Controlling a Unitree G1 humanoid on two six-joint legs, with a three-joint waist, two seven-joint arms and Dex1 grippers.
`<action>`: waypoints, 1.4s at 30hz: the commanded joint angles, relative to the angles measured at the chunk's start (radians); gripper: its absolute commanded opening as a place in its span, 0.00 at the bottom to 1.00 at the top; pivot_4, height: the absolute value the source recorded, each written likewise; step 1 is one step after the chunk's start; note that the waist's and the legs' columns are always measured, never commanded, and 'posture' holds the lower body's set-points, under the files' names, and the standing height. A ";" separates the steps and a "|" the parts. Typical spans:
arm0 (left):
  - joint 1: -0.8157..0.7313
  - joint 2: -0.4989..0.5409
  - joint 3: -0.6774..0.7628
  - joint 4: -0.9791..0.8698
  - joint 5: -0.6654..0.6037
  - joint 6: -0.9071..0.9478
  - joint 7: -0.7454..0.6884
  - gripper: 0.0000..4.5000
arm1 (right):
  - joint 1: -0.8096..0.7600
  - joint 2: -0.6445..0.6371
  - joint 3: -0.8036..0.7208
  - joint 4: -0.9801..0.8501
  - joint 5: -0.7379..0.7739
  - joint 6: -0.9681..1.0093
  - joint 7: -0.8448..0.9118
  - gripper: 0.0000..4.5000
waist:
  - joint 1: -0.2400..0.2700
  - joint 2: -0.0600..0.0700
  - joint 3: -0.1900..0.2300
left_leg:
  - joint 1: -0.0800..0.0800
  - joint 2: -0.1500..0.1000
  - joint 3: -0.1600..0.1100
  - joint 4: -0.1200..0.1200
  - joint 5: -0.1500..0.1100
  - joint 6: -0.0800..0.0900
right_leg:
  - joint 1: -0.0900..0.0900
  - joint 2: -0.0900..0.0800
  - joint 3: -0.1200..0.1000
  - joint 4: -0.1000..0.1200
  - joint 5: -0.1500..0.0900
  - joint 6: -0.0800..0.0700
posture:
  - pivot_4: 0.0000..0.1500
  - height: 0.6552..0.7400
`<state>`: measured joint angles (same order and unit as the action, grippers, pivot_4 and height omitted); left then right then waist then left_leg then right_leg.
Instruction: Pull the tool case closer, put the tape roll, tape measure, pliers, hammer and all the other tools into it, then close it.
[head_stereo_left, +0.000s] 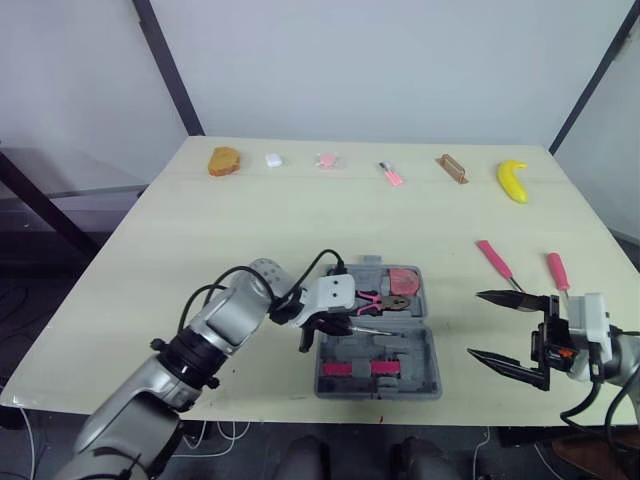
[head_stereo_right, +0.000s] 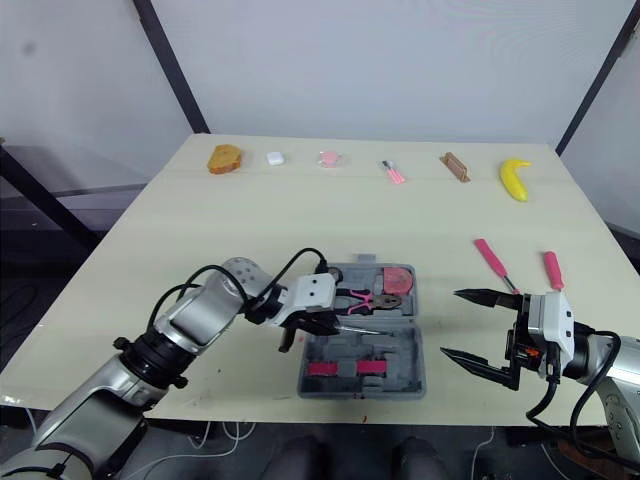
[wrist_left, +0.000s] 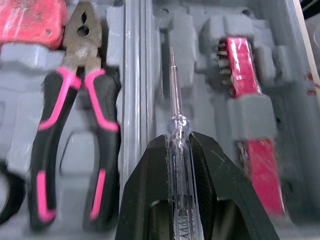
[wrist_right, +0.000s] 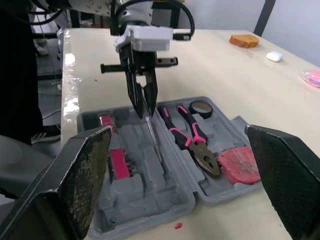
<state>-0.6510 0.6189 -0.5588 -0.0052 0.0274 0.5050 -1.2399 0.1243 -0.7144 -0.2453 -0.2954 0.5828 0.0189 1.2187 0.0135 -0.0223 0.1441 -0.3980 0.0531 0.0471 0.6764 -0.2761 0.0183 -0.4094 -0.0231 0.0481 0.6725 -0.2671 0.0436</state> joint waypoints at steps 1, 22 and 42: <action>-0.013 -0.007 -0.013 0.005 0.027 0.009 0.001 0.02 | 0.013 -0.004 -0.028 -0.018 0.006 -0.020 0.000 1.00 | -0.001 0.000 0.000 | 0.000 0.000 0.000 0.000 0.000 0.000 | 0.000 0.000 0.000 0.000 0.000 0.000 | 1.00 1.00; -0.036 -0.094 -0.035 0.062 0.087 0.007 0.019 0.02 | 0.021 0.015 -0.009 -0.020 -0.013 -0.043 -0.031 1.00 | 0.001 0.000 0.000 | 0.000 0.000 0.000 0.002 0.000 0.000 | 0.000 0.000 0.000 0.001 0.000 0.000 | 1.00 1.00; -0.035 -0.063 0.034 0.025 0.106 -0.129 0.046 0.83 | 0.022 0.020 -0.005 -0.026 -0.014 -0.039 -0.043 1.00 | 0.000 0.000 0.000 | 0.000 0.000 0.000 0.005 0.000 0.000 | 0.000 0.000 0.001 0.004 0.000 0.000 | 1.00 1.00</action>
<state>-0.6718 0.5563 -0.5663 0.0531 0.1512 0.3970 -1.2049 0.1480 -0.6983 -0.2425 -0.2961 0.5551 -0.0066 1.1769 0.0136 -0.0223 0.1441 -0.3982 0.0532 0.0469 0.6813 -0.2761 0.0184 -0.4094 -0.0229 0.0487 0.6768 -0.2672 0.0437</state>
